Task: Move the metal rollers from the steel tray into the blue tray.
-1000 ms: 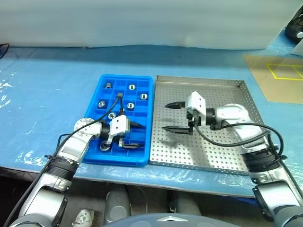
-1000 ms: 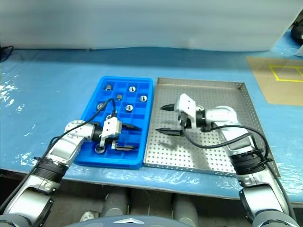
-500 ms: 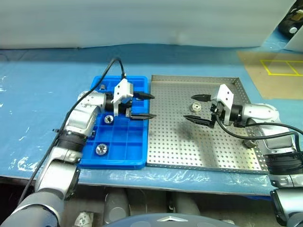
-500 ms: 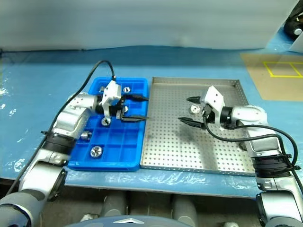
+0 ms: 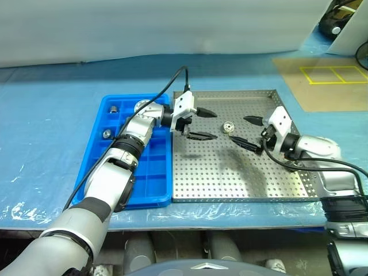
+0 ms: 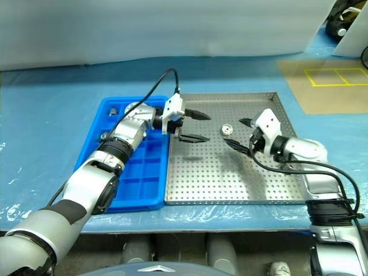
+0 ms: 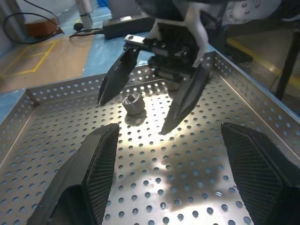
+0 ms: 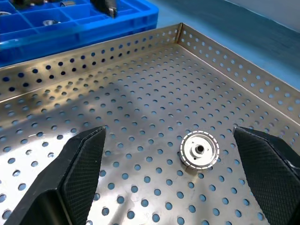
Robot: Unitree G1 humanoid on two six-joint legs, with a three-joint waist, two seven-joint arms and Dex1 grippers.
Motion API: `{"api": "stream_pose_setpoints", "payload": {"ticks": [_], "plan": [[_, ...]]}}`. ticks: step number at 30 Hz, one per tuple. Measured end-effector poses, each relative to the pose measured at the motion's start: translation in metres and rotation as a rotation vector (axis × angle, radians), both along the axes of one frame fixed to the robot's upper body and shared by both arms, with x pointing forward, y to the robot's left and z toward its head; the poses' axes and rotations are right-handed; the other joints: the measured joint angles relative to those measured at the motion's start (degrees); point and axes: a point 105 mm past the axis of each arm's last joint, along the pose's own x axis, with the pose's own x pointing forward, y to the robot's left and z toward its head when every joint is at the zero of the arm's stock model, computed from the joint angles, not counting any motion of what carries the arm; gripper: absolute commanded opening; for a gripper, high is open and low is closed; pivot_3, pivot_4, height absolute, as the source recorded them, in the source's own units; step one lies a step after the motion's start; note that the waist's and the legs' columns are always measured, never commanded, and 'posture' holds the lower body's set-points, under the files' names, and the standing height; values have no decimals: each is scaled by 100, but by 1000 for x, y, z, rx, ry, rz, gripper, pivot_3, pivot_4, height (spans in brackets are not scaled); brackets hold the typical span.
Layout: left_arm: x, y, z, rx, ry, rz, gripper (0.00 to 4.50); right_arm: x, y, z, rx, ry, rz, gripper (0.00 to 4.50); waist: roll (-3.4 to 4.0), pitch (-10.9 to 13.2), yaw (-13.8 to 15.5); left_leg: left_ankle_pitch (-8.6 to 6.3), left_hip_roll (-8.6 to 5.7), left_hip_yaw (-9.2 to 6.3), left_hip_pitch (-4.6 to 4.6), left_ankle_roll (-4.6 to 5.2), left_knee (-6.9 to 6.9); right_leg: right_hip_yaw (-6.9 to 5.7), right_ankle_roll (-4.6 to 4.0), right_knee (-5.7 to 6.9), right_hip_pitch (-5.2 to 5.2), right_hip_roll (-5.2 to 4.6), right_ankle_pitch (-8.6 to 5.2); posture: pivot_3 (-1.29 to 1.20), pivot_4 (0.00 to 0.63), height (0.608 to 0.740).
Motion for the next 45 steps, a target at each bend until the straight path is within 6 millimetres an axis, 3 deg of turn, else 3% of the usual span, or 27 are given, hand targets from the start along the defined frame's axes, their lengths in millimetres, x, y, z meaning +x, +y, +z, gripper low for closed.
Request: {"api": "stream_pose_setpoints", "payload": {"ticks": [5, 10, 16, 22, 26, 29, 32, 34, 35, 38, 45], "plan": [[-1, 18, -7, 29, 8, 3, 3644, 28, 7, -9, 32, -9, -53, 4500, 0, 0, -33, -3, -2, 0, -4, 6, 6, -1, -1, 1, 1, -2, 2, -298, 150, 740], [7, 31, -17, 62, -6, 95, 3644, 55, 12, -33, 37, 21, -120, 4500, 1, 0, -17, -6, -1, 0, -13, 13, 4, -5, -2, -2, -2, -2, 2, -263, 150, 740], [15, 44, -19, 87, -39, 205, 3644, 61, 4, -55, 9, 57, -159, 4500, 1, 1, 84, -7, 0, 0, -16, 31, 1, -7, -3, -3, -2, -3, 1, -226, 150, 740], [7, 51, -31, 152, 2, 216, 3644, 62, 7, -56, 6, 37, -149, 4500, 2, 1, 90, -11, 5, 0, -13, 19, 0, -9, -4, -2, -2, -3, 1, -223, 150, 740], [3, 50, -26, 164, 19, 210, 3644, 62, 10, -57, 13, 41, -139, 4500, 2, 1, 87, -9, 5, 1, -10, 15, 1, -9, -4, -2, -2, -3, 1, -223, 150, 740], [2, 49, -22, 162, 8, 208, 3691, 61, 12, -57, 16, 45, -126, 3873, 2, 1, 85, -9, 4, 2, -9, 14, 0, -9, -4, -2, -2, -3, 1, -223, 150, 740], [3, 49, -22, 162, 5, 215, 3691, 61, 13, -58, 17, 47, -122, 2850, 3, 2, 83, -9, 4, 2, -10, 14, -1, -9, -4, -6, -3, -2, 1, -222, 150, 740], [3, 49, -22, 159, 2, 220, 3691, 61, 13, -58, 14, 45, -124, 2850, 3, 2, 82, -9, 4, 3, -11, 14, -3, -9, -4, -8, -4, -2, 1, -220, 150, 740], [4, 49, -21, 158, -1, 223, 3691, 61, 13, -58, 14, 45, -125, 2324, 3, 2, 81, -9, 4, 3, -12, 15, -3, -9, -4, -9, -4, -2, 1, -220, 150, 740], [4, 49, -21, 153, -10, 228, 3691, 61, 13, -58, 11, 42, -126, 1666, 3, 2, 82, -9, 4, 3, -12, 14, -5, -9, -4, -12, -5, -2, 1, -216, 150, 740], [5, 55, -21, 161, -11, 240, 3691, 60, 19, -57, 9, 42, -103, 1685, 3, 2, 76, -9, 4, 7, -15, 14, -17, -9, -4, -23, -14, -1, 1, -195, 150, 740]]}}
